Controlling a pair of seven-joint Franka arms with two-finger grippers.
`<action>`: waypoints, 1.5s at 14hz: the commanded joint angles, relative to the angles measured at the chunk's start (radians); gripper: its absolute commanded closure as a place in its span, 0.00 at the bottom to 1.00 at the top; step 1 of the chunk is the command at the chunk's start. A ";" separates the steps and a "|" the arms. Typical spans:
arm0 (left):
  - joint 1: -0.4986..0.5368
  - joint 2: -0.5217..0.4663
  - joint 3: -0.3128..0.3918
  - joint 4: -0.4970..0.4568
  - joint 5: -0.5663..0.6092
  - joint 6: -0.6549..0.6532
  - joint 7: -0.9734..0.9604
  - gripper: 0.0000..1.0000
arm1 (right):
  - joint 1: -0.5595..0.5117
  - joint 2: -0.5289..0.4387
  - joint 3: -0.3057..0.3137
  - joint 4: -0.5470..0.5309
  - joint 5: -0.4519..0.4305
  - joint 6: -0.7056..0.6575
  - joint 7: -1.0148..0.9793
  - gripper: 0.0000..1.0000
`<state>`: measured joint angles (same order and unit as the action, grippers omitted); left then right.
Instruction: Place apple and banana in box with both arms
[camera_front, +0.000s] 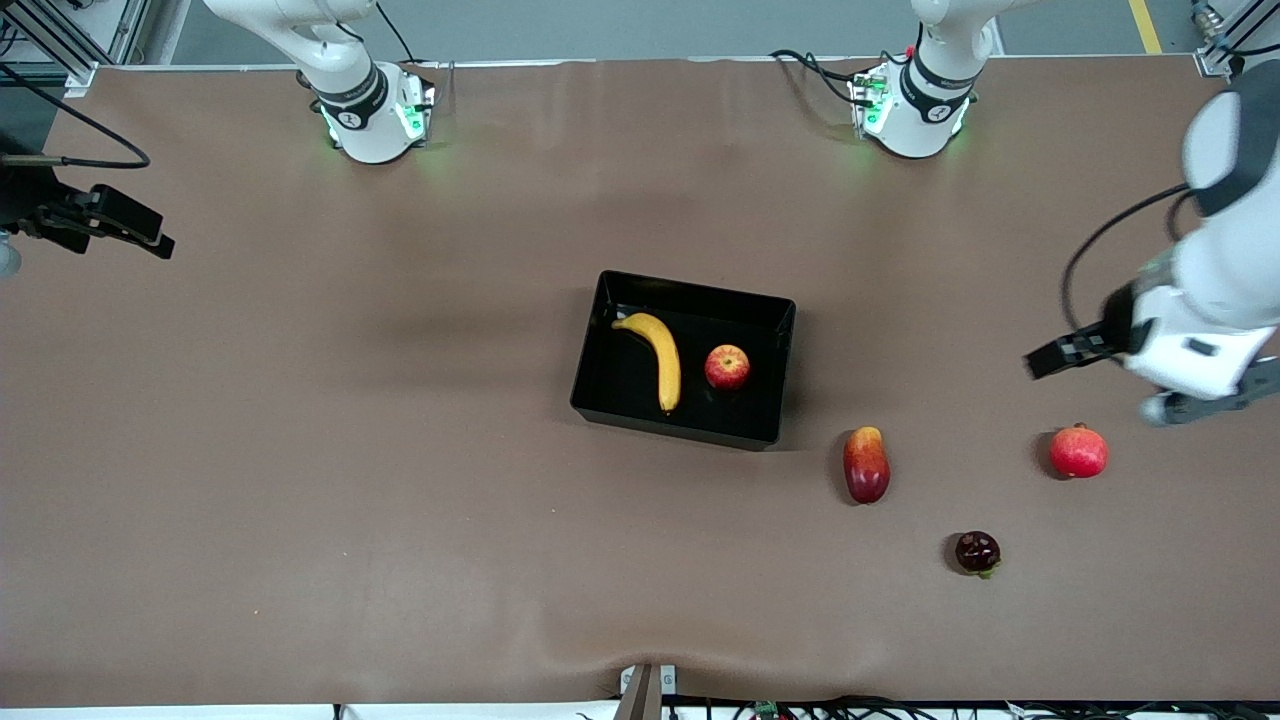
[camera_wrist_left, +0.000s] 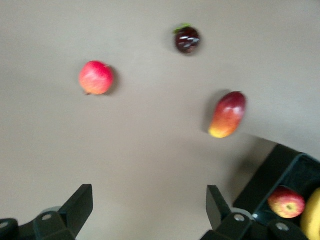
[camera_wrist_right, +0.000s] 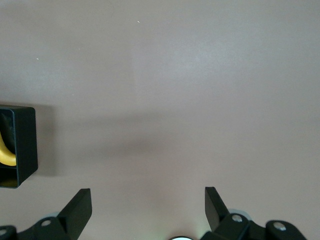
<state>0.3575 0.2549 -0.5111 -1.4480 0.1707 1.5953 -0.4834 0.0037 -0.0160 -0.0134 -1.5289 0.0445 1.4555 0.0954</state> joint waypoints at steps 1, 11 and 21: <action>0.070 -0.089 0.000 -0.035 -0.020 -0.061 0.081 0.00 | 0.006 -0.002 -0.004 0.007 0.008 -0.007 0.001 0.00; 0.166 -0.227 0.002 -0.045 -0.057 -0.114 0.299 0.00 | 0.006 -0.002 -0.004 0.007 0.002 -0.007 0.001 0.00; -0.290 -0.459 0.368 -0.256 -0.134 -0.112 0.327 0.00 | 0.006 -0.002 -0.005 0.010 0.002 -0.006 0.001 0.00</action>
<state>0.1113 -0.1306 -0.1608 -1.6309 0.0542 1.4753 -0.1759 0.0039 -0.0160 -0.0143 -1.5288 0.0441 1.4558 0.0954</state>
